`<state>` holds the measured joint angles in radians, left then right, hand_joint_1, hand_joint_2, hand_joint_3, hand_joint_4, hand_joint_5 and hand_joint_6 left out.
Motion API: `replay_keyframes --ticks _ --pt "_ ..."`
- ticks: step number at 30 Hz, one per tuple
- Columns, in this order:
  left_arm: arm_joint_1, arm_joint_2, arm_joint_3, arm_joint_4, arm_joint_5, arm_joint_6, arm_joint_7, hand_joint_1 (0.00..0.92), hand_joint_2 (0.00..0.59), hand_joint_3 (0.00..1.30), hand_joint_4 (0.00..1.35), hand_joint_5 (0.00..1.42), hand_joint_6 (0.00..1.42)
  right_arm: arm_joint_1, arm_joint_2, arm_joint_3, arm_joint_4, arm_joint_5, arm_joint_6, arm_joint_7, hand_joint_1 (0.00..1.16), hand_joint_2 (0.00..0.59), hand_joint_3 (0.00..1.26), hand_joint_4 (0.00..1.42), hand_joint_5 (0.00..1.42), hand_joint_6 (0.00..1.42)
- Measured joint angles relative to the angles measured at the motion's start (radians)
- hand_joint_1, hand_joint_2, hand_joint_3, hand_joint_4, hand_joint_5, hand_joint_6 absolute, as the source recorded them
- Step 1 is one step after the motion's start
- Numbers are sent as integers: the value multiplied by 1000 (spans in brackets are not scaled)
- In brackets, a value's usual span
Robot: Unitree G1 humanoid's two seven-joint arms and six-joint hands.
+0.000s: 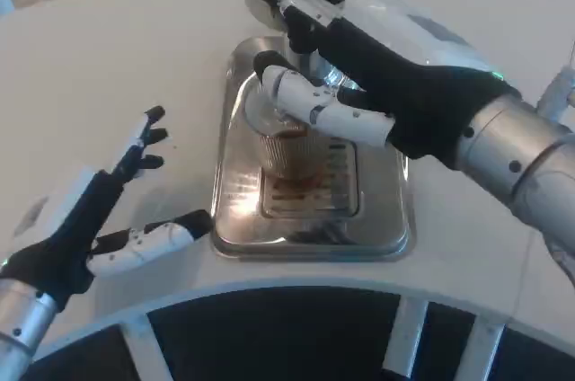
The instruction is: Grasp the cup under the faucet to collect the drink, then remove the cup.
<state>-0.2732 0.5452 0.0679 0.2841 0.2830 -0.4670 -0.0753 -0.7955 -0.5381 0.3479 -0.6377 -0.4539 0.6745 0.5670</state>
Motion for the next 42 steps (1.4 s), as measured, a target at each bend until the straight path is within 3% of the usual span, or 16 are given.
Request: replay_keyframes --ticks 4,9,17,42 --pt "-28 -42 -11 -7 9 13 23 238 24 0 0 219 200 6 8 -1 -3 -14 0 0 0 538 0 0 0 0" --pt "-53 -61 -18 -5 35 14 48 320 34 0 0 256 231 15 17 -5 -9 -24 1 2 0 540 0 0 0 0" --pt "-100 -95 -54 48 63 14 81 349 37 0 0 272 235 23 22 -12 -21 -31 7 11 0 552 0 0 0 0" --pt "-267 -115 -103 288 81 0 128 359 42 0 0 249 221 23 46 -23 -5 -36 3 18 0 566 0 0 0 0"
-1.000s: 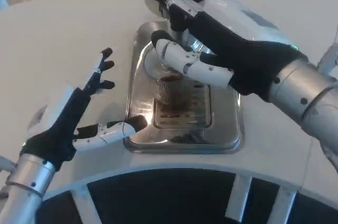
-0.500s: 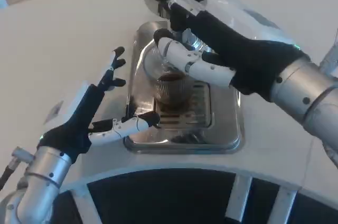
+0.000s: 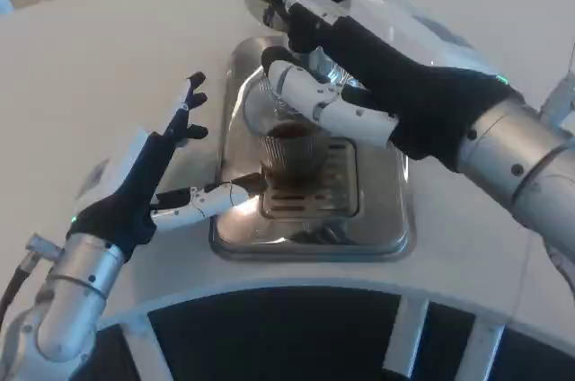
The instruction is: Grasp the cup under the faucet to collect the drink, then remove the cup.
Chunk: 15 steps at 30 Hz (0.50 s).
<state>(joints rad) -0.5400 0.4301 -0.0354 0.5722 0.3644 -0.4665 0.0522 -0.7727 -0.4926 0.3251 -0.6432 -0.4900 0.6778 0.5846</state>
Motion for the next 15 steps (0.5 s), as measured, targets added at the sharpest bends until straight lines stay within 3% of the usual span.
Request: replay_keyframes --ticks 15 --pt "-81 0 -43 115 8 -27 26 363 50 0 0 258 222 0 11 0 5 -15 -2 0 0 560 0 0 0 0"
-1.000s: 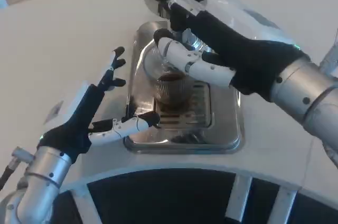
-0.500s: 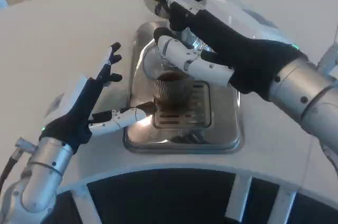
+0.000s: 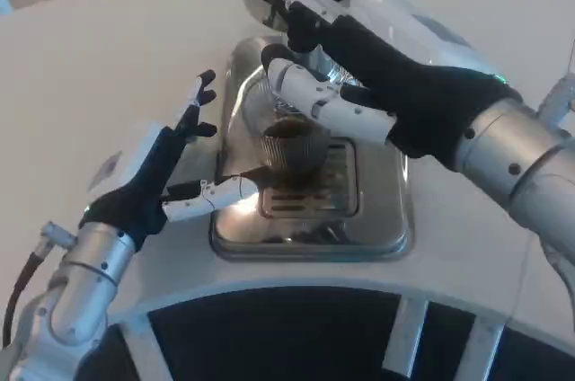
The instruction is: Grasp the cup under the faucet to collect the drink, then remove the cup.
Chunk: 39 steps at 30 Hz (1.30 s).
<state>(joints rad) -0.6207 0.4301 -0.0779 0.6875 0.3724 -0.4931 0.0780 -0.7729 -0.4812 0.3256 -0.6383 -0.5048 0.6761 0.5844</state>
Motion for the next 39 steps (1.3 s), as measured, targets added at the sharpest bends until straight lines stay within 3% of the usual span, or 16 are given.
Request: replay_keyframes --ticks 10,22,34,39 --pt "-6 1 -11 9 -1 -21 1 365 52 0 0 259 222 22 4 -17 -26 -19 6 -9 0 566 0 0 0 0" --pt "3 5 -15 -6 -1 -27 0 370 61 0 0 260 221 80 8 -86 -78 -23 4 -38 0 560 0 0 0 0" --pt "21 5 -17 -47 -1 -27 -1 381 69 0 0 271 234 124 13 -181 -157 -37 -41 -111 4 563 0 0 0 0" --pt "23 6 -19 -52 0 -27 -2 382 70 0 0 272 235 191 -22 -227 -220 -56 -36 -95 8 570 0 0 0 0"
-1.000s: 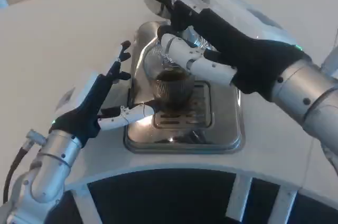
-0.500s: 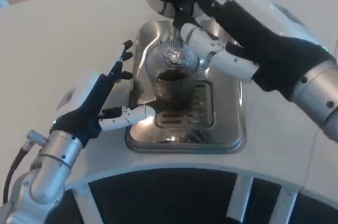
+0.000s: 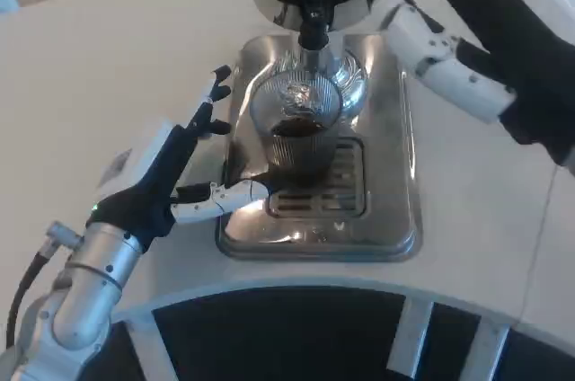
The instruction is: Grasp the cup under the faucet to collect the drink, then remove the cup.
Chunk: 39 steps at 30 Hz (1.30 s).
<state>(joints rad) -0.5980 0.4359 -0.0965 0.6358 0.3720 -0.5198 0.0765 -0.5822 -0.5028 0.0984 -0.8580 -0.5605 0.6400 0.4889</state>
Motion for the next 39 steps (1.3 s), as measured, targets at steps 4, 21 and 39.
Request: replay_keyframes --ticks 4,21,39 --pt "0 1 -1 0 0 1 0 383 70 0 0 272 236 103 -40 -42 -64 -5 27 44 29 585 0 0 0 0" --pt "-36 -6 -11 31 0 -1 -2 378 68 0 0 272 236 392 -36 -171 -173 -108 24 169 51 583 0 0 0 0" --pt "-91 -18 -25 129 -8 -97 -2 383 72 0 0 245 220 631 240 -153 -174 -261 -231 341 60 584 0 0 0 0"
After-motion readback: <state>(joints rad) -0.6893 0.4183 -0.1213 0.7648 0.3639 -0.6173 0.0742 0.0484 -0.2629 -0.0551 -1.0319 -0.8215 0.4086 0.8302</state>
